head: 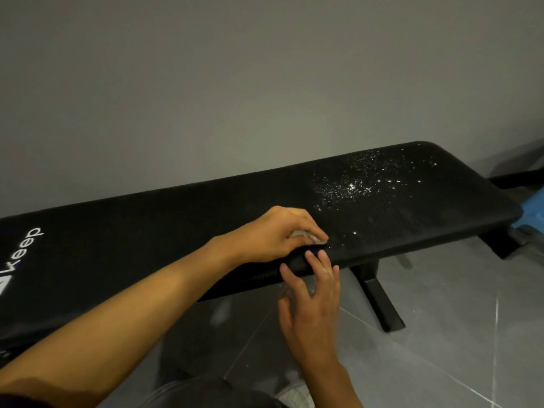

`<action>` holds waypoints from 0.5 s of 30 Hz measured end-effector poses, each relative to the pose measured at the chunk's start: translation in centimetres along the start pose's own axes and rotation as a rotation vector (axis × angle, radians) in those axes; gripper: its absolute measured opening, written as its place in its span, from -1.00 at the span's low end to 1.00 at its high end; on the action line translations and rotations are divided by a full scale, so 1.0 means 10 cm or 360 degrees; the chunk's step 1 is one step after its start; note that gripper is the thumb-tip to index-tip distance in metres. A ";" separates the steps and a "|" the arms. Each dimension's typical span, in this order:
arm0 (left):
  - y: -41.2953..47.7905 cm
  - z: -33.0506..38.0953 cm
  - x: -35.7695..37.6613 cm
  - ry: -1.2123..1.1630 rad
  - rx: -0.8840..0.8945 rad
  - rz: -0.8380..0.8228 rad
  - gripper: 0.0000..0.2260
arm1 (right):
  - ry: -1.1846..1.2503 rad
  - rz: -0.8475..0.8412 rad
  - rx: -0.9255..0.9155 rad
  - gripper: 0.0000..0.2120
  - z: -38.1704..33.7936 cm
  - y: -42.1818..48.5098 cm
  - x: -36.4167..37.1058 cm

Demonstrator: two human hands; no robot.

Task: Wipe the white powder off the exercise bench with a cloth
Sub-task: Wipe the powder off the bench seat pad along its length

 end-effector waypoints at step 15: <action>-0.13 0.03 0.06 0.0083 -0.0280 0.0282 -0.66 | -0.0130 -0.0057 0.0199 -0.59 0.18 -0.04 -0.28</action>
Point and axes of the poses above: each hand's wrist, its own y-axis towards the middle knuckle, its own x-axis out of the palm, z = x × y, the point moved 10 cm from there along y, towards the middle knuckle, and after that the axes turned 5 degrees about y, right-handed, at the moved point
